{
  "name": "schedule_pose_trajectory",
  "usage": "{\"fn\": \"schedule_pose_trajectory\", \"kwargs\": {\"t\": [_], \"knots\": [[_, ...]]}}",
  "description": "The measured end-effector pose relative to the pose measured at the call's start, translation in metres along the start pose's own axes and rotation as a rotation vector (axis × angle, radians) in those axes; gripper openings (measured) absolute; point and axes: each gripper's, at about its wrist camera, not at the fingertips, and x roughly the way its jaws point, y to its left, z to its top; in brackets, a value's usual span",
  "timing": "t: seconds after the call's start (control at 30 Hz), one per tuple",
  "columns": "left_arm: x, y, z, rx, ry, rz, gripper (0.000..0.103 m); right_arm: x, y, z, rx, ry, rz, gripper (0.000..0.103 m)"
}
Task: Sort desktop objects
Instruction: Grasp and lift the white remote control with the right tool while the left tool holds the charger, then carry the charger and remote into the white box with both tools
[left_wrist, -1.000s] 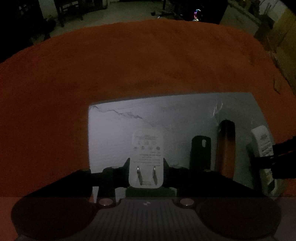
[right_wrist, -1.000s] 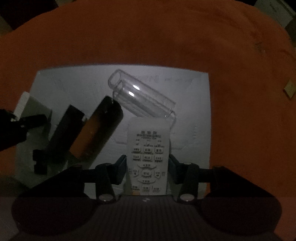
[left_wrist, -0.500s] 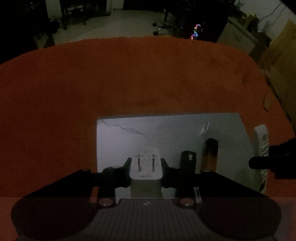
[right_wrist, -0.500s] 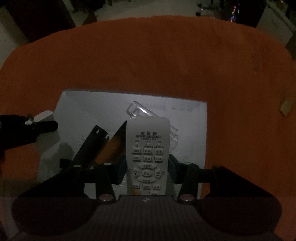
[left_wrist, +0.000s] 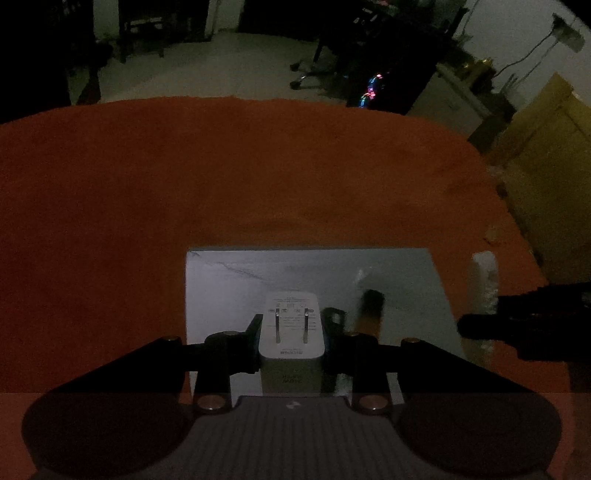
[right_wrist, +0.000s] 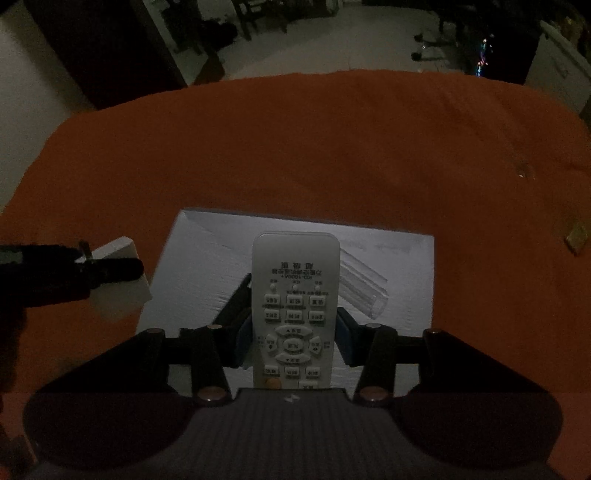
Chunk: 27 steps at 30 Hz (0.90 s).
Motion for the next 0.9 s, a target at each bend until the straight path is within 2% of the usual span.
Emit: {"fn": "schedule_pose_trajectory", "kwargs": {"t": [0.1,0.2,0.37,0.7,0.9], "knots": [[-0.017,-0.006,-0.004,0.015,-0.003,-0.027,0.025,-0.016,0.006,-0.002,-0.023,-0.016,0.019,0.049],[-0.03,-0.011,-0.009,0.03,0.027,-0.051,0.025,-0.034,0.014,-0.005,-0.055,-0.031,0.038,0.049],[-0.041,-0.021,-0.024,0.067,0.06,-0.045,0.025,-0.059,0.029,-0.016,-0.13,-0.044,0.046,0.049],[-0.078,-0.048,-0.067,0.166,0.075,-0.109,0.025,-0.08,0.049,-0.061,-0.21,-0.008,0.109,0.049],[-0.092,-0.058,-0.106,0.2,0.123,-0.146,0.025,-0.083,0.055,-0.095,-0.256,0.04,0.133,0.049]]}}
